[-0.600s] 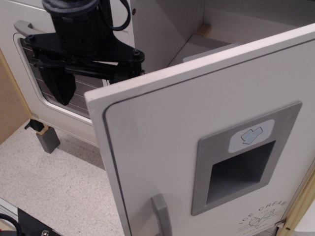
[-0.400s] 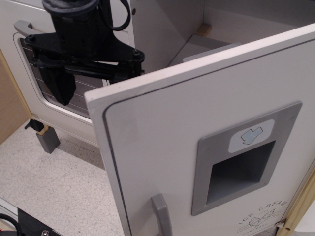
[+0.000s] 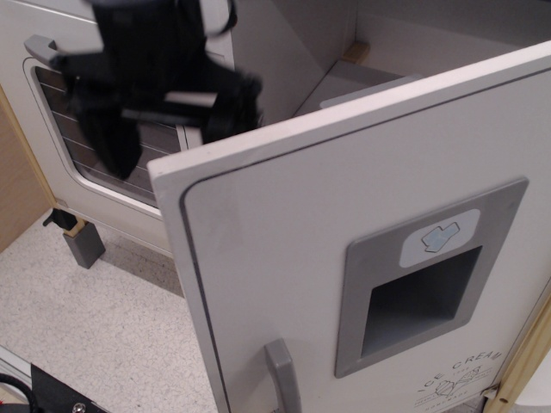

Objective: Close fridge

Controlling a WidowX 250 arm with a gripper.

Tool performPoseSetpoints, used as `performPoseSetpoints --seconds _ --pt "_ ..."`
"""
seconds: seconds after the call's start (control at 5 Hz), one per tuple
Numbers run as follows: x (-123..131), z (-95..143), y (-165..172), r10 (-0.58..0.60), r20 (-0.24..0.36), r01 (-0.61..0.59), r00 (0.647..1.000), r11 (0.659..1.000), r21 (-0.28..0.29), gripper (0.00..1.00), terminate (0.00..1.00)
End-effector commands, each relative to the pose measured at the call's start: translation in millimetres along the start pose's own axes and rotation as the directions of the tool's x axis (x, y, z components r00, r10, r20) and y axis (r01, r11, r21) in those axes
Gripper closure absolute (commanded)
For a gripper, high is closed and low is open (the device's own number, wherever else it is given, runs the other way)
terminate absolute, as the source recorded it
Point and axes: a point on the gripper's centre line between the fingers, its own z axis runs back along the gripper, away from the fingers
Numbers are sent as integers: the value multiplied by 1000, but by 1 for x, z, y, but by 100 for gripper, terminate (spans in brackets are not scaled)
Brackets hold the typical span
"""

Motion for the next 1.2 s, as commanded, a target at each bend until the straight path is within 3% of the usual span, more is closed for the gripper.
performPoseSetpoints --seconds 0.0,0.4,0.8,1.0 --pt "4 46 -18 -56 50 59 997 996 -63 0 0" --pt "-15 80 -29 -197 43 201 979 972 -120 0 0" --pt "-35 73 -39 -451 -8 446 893 886 -129 0 0" --pt "-39 63 -44 -497 -3 494 868 863 -108 0 0"
